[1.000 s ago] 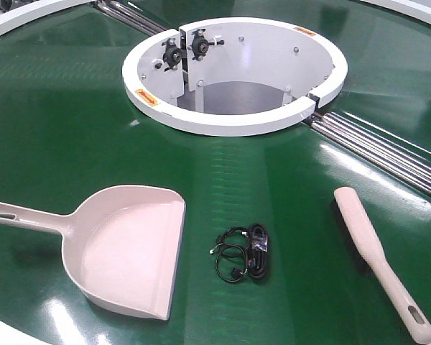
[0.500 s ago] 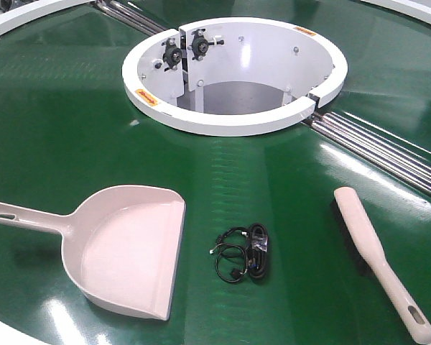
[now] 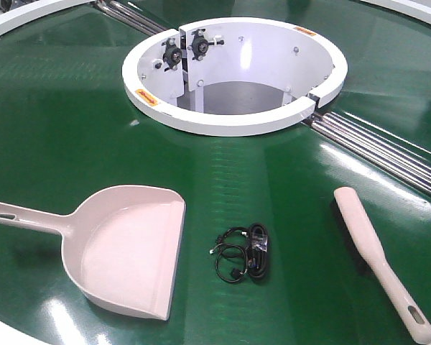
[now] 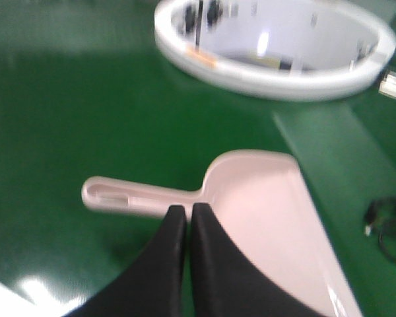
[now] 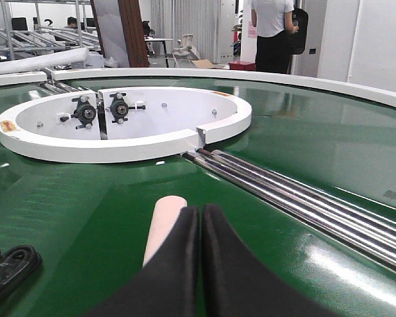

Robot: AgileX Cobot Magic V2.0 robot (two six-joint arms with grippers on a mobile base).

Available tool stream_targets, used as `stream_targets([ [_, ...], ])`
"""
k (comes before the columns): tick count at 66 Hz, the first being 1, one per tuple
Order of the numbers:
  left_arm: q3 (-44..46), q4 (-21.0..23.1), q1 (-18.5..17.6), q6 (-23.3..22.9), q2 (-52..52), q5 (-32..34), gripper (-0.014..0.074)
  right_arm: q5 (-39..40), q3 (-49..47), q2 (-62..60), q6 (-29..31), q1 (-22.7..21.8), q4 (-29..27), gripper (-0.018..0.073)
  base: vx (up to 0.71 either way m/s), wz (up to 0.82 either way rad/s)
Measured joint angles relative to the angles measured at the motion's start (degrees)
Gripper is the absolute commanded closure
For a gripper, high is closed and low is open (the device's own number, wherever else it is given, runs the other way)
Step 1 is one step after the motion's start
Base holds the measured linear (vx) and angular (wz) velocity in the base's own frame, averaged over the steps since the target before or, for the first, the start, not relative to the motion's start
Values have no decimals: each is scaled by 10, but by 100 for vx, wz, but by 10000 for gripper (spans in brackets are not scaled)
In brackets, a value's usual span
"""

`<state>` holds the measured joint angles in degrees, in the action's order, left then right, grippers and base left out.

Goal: Clean and inspect green conveyor with broom and dustpan

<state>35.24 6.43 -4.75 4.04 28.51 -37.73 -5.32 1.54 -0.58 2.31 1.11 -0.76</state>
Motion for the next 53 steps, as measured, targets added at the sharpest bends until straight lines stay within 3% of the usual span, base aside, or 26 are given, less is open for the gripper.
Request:
stream_targets([
  [16,6,-1,0,-1,78,-39,596,0,0,0,0,0,0,569,0,0],
  [26,6,-2,0,-1,92,-43,545,0,0,0,0,0,0,569,0,0],
  [31,6,-2,0,-1,92,-42,489,0,0,0,0,0,0,569,0,0],
  [46,9,-2,0,-1,92,-39,204,-1,0,0,0,0,0,569,0,0],
  [53,9,-2,0,-1,92,-39,146,-1,0,0,0,0,0,569,0,0],
])
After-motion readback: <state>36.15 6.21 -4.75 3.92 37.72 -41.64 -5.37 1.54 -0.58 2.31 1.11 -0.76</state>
